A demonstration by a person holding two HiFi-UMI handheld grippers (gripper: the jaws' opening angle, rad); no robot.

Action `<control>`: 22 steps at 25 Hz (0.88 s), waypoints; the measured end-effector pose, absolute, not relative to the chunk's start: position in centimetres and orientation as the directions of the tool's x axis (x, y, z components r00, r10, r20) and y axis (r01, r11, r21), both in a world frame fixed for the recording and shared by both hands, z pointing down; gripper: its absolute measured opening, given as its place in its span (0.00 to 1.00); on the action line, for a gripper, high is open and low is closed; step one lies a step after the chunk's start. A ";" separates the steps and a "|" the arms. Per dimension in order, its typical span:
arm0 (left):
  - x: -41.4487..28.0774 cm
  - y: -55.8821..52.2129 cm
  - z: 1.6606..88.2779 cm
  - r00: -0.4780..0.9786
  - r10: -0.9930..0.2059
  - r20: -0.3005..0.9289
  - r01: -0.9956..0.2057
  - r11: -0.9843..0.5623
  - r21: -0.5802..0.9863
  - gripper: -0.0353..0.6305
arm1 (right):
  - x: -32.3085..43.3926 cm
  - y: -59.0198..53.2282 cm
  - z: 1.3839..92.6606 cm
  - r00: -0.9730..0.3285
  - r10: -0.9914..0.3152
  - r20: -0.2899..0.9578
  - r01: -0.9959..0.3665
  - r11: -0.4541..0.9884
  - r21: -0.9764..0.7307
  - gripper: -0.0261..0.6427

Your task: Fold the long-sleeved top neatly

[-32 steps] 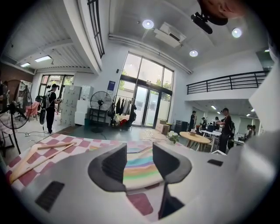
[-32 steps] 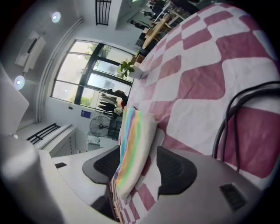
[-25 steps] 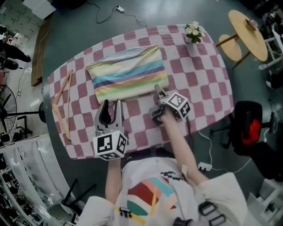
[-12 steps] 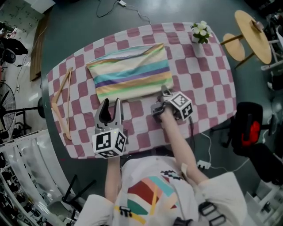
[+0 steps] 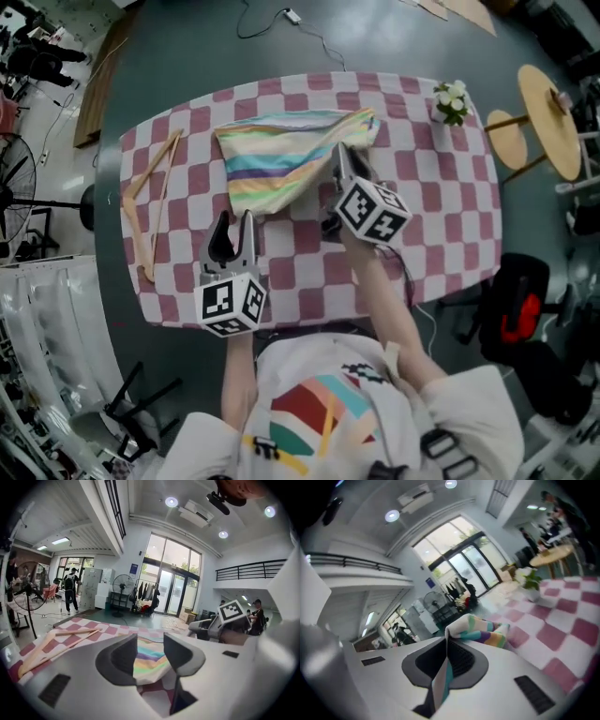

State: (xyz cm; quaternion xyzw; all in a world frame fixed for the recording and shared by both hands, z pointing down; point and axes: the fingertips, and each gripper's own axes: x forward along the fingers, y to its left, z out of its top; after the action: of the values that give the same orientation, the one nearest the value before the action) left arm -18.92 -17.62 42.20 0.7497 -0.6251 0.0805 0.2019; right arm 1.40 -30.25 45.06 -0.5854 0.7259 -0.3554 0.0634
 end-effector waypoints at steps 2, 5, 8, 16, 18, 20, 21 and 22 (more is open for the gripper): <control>-20.8 -16.9 42.2 0.159 -0.916 0.367 -0.974 -0.086 0.207 0.30 | -3.3 -31.5 42.7 -0.412 -0.860 0.301 -0.856 0.253 -0.451 0.06; -24.0 -15.3 42.9 0.083 -0.923 0.375 -0.975 0.002 0.221 0.30 | -11.6 -30.2 41.8 -0.586 -0.716 0.378 -0.803 0.574 -0.158 0.06; -26.6 -13.6 43.9 0.017 -0.919 0.395 -0.968 0.084 0.236 0.30 | -18.1 -25.2 45.7 -0.655 -0.494 0.571 -0.532 0.839 0.115 0.06; -28.9 -10.7 46.5 -0.056 -0.892 0.448 -0.955 0.179 0.238 0.30 | -20.0 -15.6 59.0 -0.471 -0.340 0.814 -0.016 0.926 0.377 0.06; -28.8 -10.3 46.7 -0.062 -0.890 0.451 -0.954 0.186 0.235 0.30 | -20.1 -15.6 59.4 -0.477 -0.381 0.792 -0.015 0.904 0.426 0.06; -28.8 -9.9 46.6 -0.068 -0.891 0.450 -0.954 0.190 0.232 0.30 | -20.4 -15.6 59.3 -0.485 -0.407 0.774 -0.013 0.888 0.459 0.06; -28.7 -9.8 46.6 -0.069 -0.891 0.448 -0.954 0.191 0.232 0.30 | -20.6 -15.5 59.2 -0.489 -0.417 0.767 -0.009 0.881 0.473 0.06; -28.6 -9.6 46.5 -0.070 -0.892 0.446 -0.954 0.190 0.231 0.30 | -20.8 -15.4 59.1 -0.493 -0.422 0.761 -0.004 0.875 0.484 0.06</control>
State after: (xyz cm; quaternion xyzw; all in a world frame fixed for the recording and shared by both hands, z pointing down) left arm -28.63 -9.63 46.45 0.6333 -0.7288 0.0613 0.2530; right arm -20.84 -15.45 59.06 -0.1272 0.8369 0.2148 -0.4871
